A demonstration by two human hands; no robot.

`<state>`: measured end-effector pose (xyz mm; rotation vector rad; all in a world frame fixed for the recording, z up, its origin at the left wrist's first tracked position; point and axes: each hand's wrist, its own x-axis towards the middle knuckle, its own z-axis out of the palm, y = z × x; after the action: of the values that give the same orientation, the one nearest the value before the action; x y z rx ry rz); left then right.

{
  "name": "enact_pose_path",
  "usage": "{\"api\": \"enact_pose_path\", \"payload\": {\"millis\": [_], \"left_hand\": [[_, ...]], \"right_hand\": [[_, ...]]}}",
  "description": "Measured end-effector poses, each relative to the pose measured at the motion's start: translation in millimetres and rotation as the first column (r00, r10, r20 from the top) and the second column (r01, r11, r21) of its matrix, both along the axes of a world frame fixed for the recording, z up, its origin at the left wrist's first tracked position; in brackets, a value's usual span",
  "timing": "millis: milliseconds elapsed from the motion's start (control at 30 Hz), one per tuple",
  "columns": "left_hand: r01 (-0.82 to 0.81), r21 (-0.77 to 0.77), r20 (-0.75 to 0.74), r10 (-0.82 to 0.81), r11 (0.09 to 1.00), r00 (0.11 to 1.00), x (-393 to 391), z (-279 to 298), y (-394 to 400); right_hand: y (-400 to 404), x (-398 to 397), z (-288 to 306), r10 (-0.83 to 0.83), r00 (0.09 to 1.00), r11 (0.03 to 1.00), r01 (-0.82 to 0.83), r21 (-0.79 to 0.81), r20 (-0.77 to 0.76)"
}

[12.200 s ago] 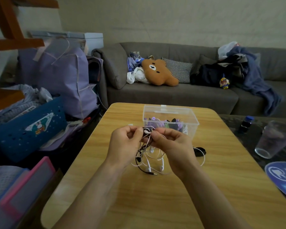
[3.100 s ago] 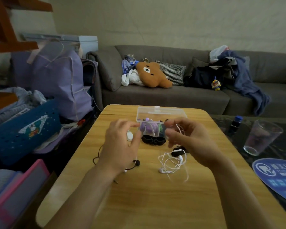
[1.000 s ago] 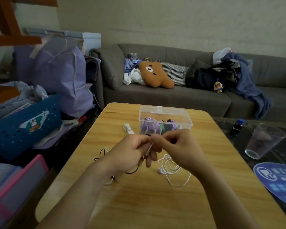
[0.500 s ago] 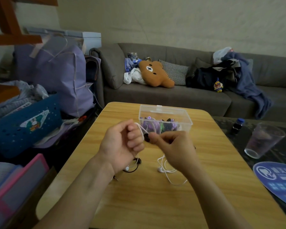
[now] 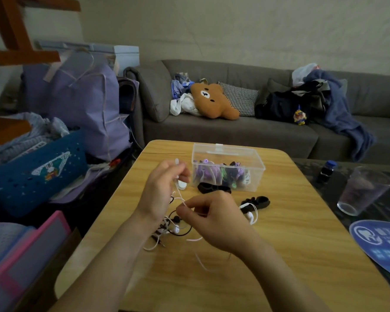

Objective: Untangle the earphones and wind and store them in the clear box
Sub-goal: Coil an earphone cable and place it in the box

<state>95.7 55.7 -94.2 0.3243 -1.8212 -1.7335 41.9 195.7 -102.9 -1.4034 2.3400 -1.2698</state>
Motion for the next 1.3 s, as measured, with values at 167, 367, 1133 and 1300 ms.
{"api": "enact_pose_path", "payload": {"millis": [167,367,1133,1300], "left_hand": [[0.172,-0.236,0.238,-0.115,0.957,0.965,3.0,-7.4,10.8],[0.287,-0.257,0.291,-0.210,0.923,0.933,4.7,-3.1,15.0],[0.126,0.662,-0.144,-0.039,0.739,0.989,6.6,11.1,-24.2],[-0.024,-0.067,0.088,0.030,0.997,0.996,9.4,4.8,-7.3]], "right_hand": [[14.7,-10.8,16.8,-0.033,0.989,0.982,0.059,-0.178,0.146],[34.6,-31.0,26.6,-0.115,0.892,0.884,0.293,-0.365,0.438],[16.3,-10.3,-8.4,0.187,0.944,0.960,-0.234,0.152,0.270],[12.8,-6.8,-1.9,0.243,0.933,0.950,-0.284,0.130,0.266]]}}
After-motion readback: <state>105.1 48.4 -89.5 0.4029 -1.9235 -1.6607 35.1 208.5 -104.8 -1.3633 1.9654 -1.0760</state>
